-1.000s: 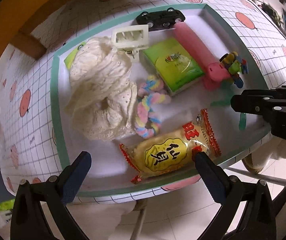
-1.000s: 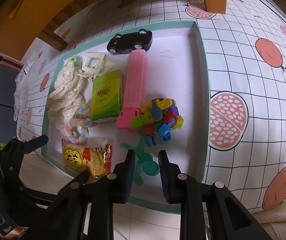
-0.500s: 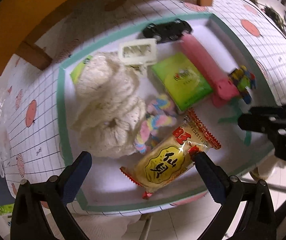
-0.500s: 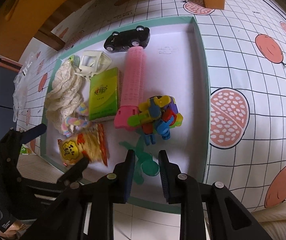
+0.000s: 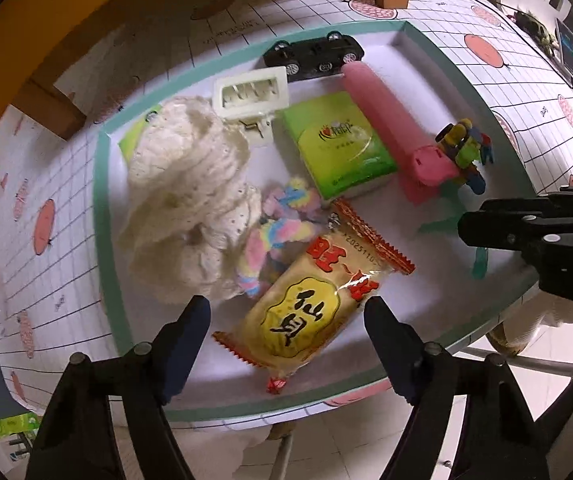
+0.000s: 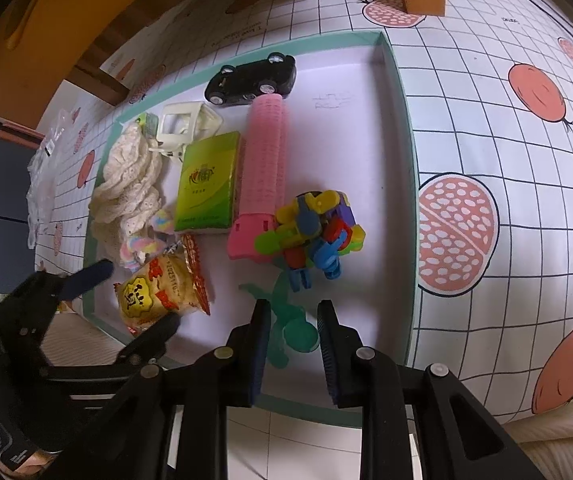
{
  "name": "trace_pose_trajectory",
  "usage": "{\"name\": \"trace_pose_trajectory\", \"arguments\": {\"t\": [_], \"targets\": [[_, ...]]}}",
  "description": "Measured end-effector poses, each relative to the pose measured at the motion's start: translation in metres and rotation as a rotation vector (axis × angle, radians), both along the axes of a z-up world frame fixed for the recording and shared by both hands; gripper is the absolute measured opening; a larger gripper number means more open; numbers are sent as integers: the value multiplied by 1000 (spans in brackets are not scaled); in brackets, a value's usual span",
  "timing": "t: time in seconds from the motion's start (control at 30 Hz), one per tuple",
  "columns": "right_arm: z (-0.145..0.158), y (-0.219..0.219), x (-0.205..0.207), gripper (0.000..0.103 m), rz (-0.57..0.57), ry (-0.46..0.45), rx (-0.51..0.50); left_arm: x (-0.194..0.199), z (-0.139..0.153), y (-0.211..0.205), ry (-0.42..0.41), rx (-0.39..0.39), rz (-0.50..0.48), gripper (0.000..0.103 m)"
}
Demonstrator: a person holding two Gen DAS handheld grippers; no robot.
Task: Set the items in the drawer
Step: 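Grasp the yellow snack bag with the left tool while the right tool grasps the green toy, then carry the snack bag with the left tool while the right tool carries the green toy to the drawer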
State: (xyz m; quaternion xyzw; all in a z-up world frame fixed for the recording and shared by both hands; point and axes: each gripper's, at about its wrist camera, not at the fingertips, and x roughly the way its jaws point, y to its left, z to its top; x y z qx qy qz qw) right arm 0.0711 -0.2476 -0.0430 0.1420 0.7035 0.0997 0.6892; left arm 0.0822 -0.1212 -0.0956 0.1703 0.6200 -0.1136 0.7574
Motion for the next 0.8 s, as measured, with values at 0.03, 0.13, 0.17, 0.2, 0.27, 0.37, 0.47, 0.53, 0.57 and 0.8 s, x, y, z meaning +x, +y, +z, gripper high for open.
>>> {"name": "trace_pose_trajectory", "arguments": {"t": [0.03, 0.13, 0.17, 0.2, 0.27, 0.37, 0.47, 0.53, 0.57, 0.8], "targets": [[0, -1, 0, 26, -2, 1, 0, -1, -2, -3, 8, 0, -6, 77], [0, -2, 0, 26, -9, 3, 1, -9, -3, -9, 29, 6, -25, 70], [0, -1, 0, 26, -9, 4, 1, -11, -2, -11, 31, 5, -30, 70], [0, -2, -1, 26, -9, 4, 1, -15, 0, -12, 35, -1, -30, 69], [0, -1, 0, 26, -6, 4, -3, -18, 1, -13, 48, -26, -21, 67], [0, 1, 0, 26, -5, 4, -5, -19, 0, -14, 56, -31, -2, 66], [-2, 1, 0, 26, -7, 8, -4, -18, -8, -16, 56, -26, -16, 66], [-2, 1, 0, 26, -9, 10, -2, -17, -12, -20, 55, -18, -29, 66], [-3, 1, 1, 26, -8, 10, -2, -17, -13, -22, 50, -24, -32, 66], [-1, 0, 1, 26, -1, -2, -7, -23, -7, -21, 37, -27, -57, 53]]}}
